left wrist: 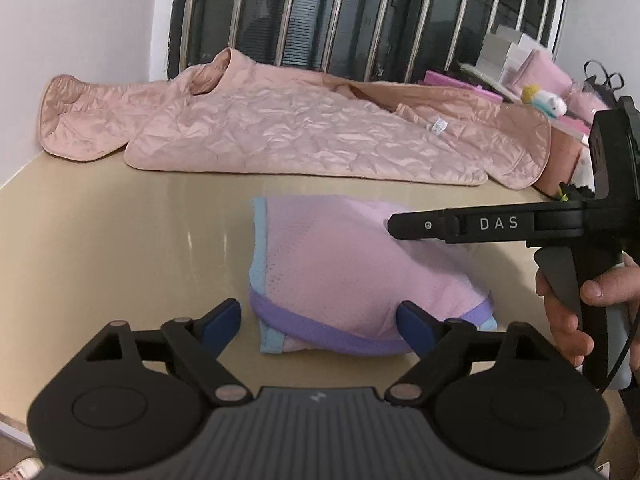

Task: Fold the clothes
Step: 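Grasp the folded garment with the left gripper and lift it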

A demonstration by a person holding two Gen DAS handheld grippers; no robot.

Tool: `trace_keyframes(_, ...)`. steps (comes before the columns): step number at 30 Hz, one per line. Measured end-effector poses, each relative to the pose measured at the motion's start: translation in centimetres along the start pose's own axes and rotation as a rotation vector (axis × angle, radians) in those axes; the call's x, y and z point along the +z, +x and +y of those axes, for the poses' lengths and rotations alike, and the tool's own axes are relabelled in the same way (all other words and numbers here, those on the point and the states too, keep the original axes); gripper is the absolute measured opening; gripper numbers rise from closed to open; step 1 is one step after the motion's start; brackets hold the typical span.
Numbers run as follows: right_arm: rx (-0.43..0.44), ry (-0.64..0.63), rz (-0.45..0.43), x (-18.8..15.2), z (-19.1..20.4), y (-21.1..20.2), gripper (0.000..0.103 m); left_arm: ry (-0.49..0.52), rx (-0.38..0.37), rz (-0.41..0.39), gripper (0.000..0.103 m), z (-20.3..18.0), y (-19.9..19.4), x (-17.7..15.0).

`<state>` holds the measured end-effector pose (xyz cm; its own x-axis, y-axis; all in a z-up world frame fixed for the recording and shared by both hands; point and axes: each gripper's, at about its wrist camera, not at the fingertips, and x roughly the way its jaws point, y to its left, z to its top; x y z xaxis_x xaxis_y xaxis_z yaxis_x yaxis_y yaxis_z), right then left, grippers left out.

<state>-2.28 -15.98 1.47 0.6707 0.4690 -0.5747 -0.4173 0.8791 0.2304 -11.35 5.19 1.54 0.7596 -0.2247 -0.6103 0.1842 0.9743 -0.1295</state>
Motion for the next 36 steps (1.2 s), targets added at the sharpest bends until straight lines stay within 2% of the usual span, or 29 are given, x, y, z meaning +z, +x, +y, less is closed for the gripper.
trace_keyframes(3, -0.016, -0.035, 0.004, -0.3, 0.3, 0.1, 0.066, 0.045, 0.025, -0.012, 0.067, -0.9, -0.1, -0.4)
trace_keyframes(5, -0.059, -0.108, 0.014, -0.5, 1.2, 0.3, 0.063, 0.057, 0.012, -0.029, 0.042, -1.3, -0.3, -0.8)
trace_keyframes(7, -0.059, -0.133, 0.018, -0.6, 1.8, 0.3, 0.051, 0.062, -0.011, -0.035, 0.028, -1.6, -0.3, -0.9)
trace_keyframes(8, -0.036, -0.134, 0.025, -0.6, 1.9, 0.2, 0.032, 0.063, -0.017, -0.036, 0.021, -1.7, -0.4, -1.0)
trace_keyframes(9, -0.008, -0.134, 0.035, -0.5, 2.2, 0.1, 0.018, 0.065, -0.022, -0.038, 0.018, -1.9, -0.4, -1.0)
trace_keyframes(10, -0.011, -0.150, 0.038, -0.5, 2.6, 0.2, 0.018, 0.061, -0.025, -0.042, 0.015, -2.0, -0.5, -1.1)
trace_keyframes(13, -0.059, -0.218, 0.031, -0.7, 4.0, 0.1, 0.014, 0.041, -0.026, -0.057, 0.013, -2.0, -0.7, -1.4)
trace_keyframes(19, -0.063, -0.194, -0.030, -0.4, 4.5, -1.9, 0.012, 0.039, -0.018, -0.085, 0.011, -2.4, -1.7, -1.0)
trace_keyframes(26, -0.114, -0.238, -0.107, 1.7, 4.8, -4.9, 0.012, 0.065, -0.023, -0.173, 0.011, -4.0, -2.9, 1.6)
trace_keyframes(30, -0.159, -0.278, -0.159, 4.5, 4.1, -6.4, 0.012, 0.101, -0.037, -0.235, 0.011, -5.6, -2.7, 4.6)
trace_keyframes(36, -0.264, -0.290, -0.252, 11.3, 0.9, -7.7, 0.012, 0.117, -0.079, -0.346, 0.011, -8.6, -0.3, 12.6)
